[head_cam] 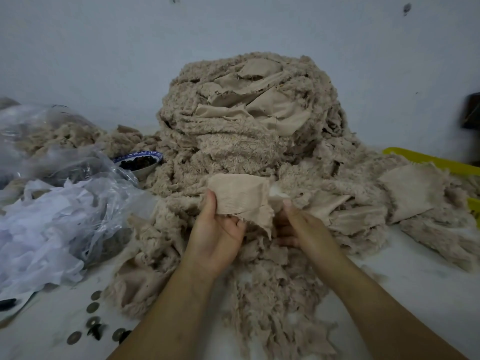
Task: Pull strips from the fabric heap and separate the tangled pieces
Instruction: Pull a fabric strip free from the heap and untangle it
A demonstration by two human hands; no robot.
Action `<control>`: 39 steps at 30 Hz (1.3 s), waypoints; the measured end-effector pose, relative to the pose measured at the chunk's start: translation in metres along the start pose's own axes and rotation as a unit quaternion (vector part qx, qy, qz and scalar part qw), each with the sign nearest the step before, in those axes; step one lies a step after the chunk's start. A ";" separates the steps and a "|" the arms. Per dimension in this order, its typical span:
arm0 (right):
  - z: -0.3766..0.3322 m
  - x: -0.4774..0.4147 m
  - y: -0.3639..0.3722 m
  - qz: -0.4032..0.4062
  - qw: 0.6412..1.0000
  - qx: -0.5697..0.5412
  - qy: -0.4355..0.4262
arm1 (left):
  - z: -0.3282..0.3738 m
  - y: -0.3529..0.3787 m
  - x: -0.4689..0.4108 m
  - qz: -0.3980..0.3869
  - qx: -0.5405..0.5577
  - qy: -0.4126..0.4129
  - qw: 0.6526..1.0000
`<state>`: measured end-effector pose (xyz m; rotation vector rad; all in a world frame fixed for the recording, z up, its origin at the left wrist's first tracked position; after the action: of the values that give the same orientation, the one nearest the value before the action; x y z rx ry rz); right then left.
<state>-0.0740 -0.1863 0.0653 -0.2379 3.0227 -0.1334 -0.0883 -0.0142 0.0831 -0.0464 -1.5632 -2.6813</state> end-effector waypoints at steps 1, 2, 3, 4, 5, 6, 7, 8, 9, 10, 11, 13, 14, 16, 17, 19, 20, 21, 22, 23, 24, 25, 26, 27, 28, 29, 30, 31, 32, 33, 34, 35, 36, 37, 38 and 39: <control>-0.001 0.002 0.004 -0.026 0.999 0.013 -0.015 | -0.002 0.001 0.001 -0.003 -0.004 -0.006 1.000; -0.003 0.005 0.008 -0.045 0.998 0.021 -0.030 | -0.005 0.002 0.002 -0.010 -0.014 -0.017 1.000; -0.004 0.007 0.011 -0.049 0.998 0.033 -0.038 | -0.008 0.003 0.004 -0.017 -0.026 -0.029 0.999; -0.006 0.009 0.012 -0.036 0.997 0.052 -0.038 | -0.010 0.004 0.005 -0.022 -0.038 -0.036 0.998; -0.006 0.009 0.013 -0.019 0.996 0.082 -0.033 | -0.013 0.005 0.005 -0.024 -0.046 -0.039 0.998; -0.004 0.007 0.012 -0.008 0.994 0.109 -0.028 | -0.014 0.005 0.005 -0.022 -0.048 -0.036 0.998; -0.004 0.007 0.011 -0.003 0.991 0.131 -0.024 | -0.014 0.005 0.003 -0.012 -0.043 -0.030 0.999; -0.005 0.007 0.011 -0.003 0.988 0.154 -0.025 | -0.014 0.004 0.001 0.005 -0.032 -0.021 0.999; -0.007 0.007 0.010 -0.009 0.984 0.173 -0.033 | -0.013 0.002 -0.002 0.023 -0.021 -0.011 0.999; -0.008 0.008 0.012 -0.021 0.982 0.184 -0.043 | -0.013 0.001 -0.005 0.041 -0.016 -0.003 0.999; -0.009 0.008 0.013 -0.037 0.981 0.183 -0.053 | -0.012 -0.001 -0.007 0.057 -0.014 0.004 0.998; -0.011 0.009 0.016 -0.059 0.984 0.152 -0.067 | -0.013 -0.003 -0.009 0.080 -0.010 0.017 0.997; -0.011 0.009 0.015 -0.066 0.987 0.130 -0.074 | -0.013 -0.003 -0.010 0.087 -0.005 0.023 0.996; -0.010 0.008 0.011 -0.077 0.991 0.086 -0.073 | -0.013 -0.003 -0.011 0.106 0.005 0.035 0.994; -0.009 0.007 0.010 -0.082 0.992 0.070 -0.067 | -0.015 -0.003 -0.012 0.112 0.006 0.034 0.993; -0.008 0.007 0.012 -0.086 0.993 0.064 -0.051 | -0.021 -0.003 -0.011 0.123 -0.006 0.027 0.992; -0.009 0.009 0.012 -0.087 0.994 0.061 -0.039 | -0.022 -0.004 -0.011 0.133 -0.006 0.027 0.991; -0.011 0.010 0.012 -0.087 0.995 0.044 -0.032 | -0.019 -0.006 -0.011 0.142 0.008 0.035 0.989; -0.014 0.009 0.009 -0.077 0.997 -0.010 -0.018 | -0.013 -0.008 -0.011 0.144 0.042 0.049 0.988; -0.018 0.008 0.002 -0.054 0.993 -0.101 0.004 | -0.003 -0.013 -0.013 0.143 0.089 0.069 0.983; -0.023 0.006 -0.008 -0.018 0.981 -0.191 0.023 | 0.006 -0.019 -0.014 0.138 0.132 0.090 0.977; -0.025 0.003 -0.019 0.024 0.973 -0.229 0.025 | 0.010 -0.023 -0.014 0.128 0.147 0.100 0.976; -0.023 0.000 -0.027 0.062 0.980 -0.188 0.018 | 0.009 -0.022 -0.013 0.112 0.131 0.086 0.981; -0.019 -0.001 -0.029 0.080 0.993 -0.082 0.013 | 0.002 -0.018 -0.010 0.090 0.092 0.049 0.990; -0.015 -0.001 -0.026 0.070 0.997 0.037 -0.001 | -0.009 -0.014 -0.007 0.067 0.045 0.004 0.997; -0.010 -0.001 -0.019 0.042 0.991 0.124 -0.024 | -0.019 -0.009 -0.006 0.045 0.010 -0.032 0.998; -0.006 -0.001 -0.011 0.006 0.985 0.170 -0.042 | -0.023 -0.006 -0.004 0.026 -0.005 -0.053 0.998; -0.004 -0.001 -0.004 -0.027 0.979 0.193 -0.057 | -0.023 -0.005 -0.003 0.016 -0.002 -0.061 0.998; -0.003 0.000 -0.001 -0.045 0.973 0.211 -0.080 | -0.019 -0.006 -0.003 0.008 0.012 -0.060 0.998; -0.002 -0.001 0.000 -0.046 0.969 0.221 -0.103 | -0.013 -0.009 -0.002 0.002 0.028 -0.054 0.998; -0.004 -0.001 0.000 -0.032 0.968 0.220 -0.120 | -0.008 -0.012 -0.001 -0.009 0.032 -0.043 0.998; -0.005 0.000 0.000 -0.009 0.971 0.202 -0.128 | -0.004 -0.013 0.000 -0.022 0.018 -0.030 0.999; -0.005 0.001 -0.001 0.012 0.978 0.168 -0.120 | -0.004 -0.011 0.002 -0.035 -0.009 -0.019 0.999; -0.005 0.001 -0.001 0.017 0.986 0.133 -0.098 | -0.006 -0.008 0.004 -0.046 -0.039 -0.012 0.998; -0.002 0.001 -0.001 0.004 0.992 0.109 -0.070 | -0.008 -0.005 0.005 -0.059 -0.060 -0.013 0.996; 0.001 0.001 0.000 -0.024 0.995 0.093 -0.039 | -0.011 -0.002 0.006 -0.079 -0.072 -0.024 0.994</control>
<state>-0.0749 -0.1865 0.0644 -0.2926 2.9032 -0.3982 -0.0950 -0.0227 0.0761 0.0090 -1.4403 -2.9325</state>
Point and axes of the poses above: each hand's wrist, its own x-axis away from the middle knuckle, its own y-axis out of the palm, z = x × y, the point moved 1 cm from there along -x, towards the middle knuckle, and after that the axes turned 2 degrees about x, right-handed, at the moved point
